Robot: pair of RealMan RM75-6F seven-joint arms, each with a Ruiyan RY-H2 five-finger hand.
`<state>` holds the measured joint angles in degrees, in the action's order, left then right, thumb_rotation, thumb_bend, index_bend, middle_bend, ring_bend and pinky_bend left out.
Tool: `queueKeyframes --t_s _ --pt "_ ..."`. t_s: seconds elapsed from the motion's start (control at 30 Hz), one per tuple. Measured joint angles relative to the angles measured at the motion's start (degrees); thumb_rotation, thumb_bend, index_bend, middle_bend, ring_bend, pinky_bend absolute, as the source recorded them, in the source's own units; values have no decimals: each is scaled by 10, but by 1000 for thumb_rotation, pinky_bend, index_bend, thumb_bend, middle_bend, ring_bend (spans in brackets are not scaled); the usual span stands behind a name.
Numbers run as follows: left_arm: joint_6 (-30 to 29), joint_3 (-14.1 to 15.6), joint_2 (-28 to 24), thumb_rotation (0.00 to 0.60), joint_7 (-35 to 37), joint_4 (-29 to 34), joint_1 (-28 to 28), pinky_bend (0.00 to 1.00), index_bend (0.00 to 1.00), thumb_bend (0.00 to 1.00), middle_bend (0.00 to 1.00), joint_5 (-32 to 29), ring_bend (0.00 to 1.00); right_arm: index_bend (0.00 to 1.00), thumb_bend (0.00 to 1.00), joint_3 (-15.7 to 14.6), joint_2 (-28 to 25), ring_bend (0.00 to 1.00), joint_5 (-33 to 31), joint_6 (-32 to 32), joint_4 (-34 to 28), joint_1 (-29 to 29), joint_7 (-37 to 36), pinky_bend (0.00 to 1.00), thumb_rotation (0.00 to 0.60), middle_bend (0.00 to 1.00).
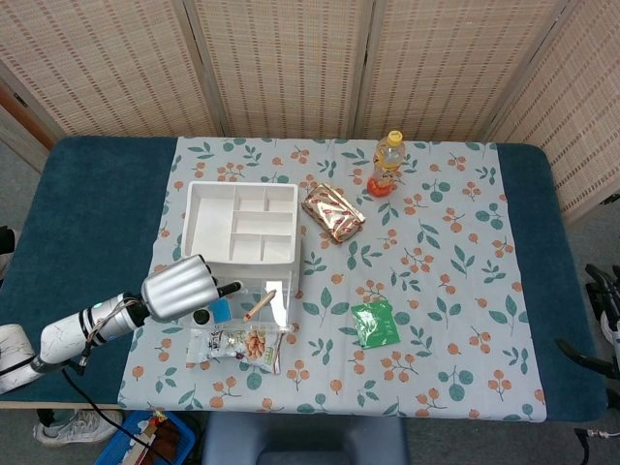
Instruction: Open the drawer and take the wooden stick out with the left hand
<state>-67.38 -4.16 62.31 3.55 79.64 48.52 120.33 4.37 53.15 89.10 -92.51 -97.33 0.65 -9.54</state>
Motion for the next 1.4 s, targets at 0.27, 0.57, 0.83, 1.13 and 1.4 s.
queueKeyframes --t_s 0.27,0.57,0.83,1.13,1.4 --pt "-28 23 37 600 -9 -57 37 1000 326 343 920 40 1000 0 115 -1 2 84 -6 6 1 0 0 133 600 131" --pt "-11 49 55 600 -19 -76 67 1000 304 343 912 48 1000 0 115 0 10 84 -14 17 8 -4 -1 132 600 131" --pt "15 67 60 600 -34 -75 92 1000 273 342 890 50 1000 0 115 2 14 84 -20 26 13 -9 -2 133 600 131" --pt "20 84 73 600 -31 -87 112 1000 251 343 885 47 1000 0 115 4 18 84 -27 29 20 -9 -7 132 600 131" --pt "16 92 80 600 -30 -91 122 1000 165 342 867 41 998 0 115 6 16 84 -29 32 19 -12 -4 132 600 131"
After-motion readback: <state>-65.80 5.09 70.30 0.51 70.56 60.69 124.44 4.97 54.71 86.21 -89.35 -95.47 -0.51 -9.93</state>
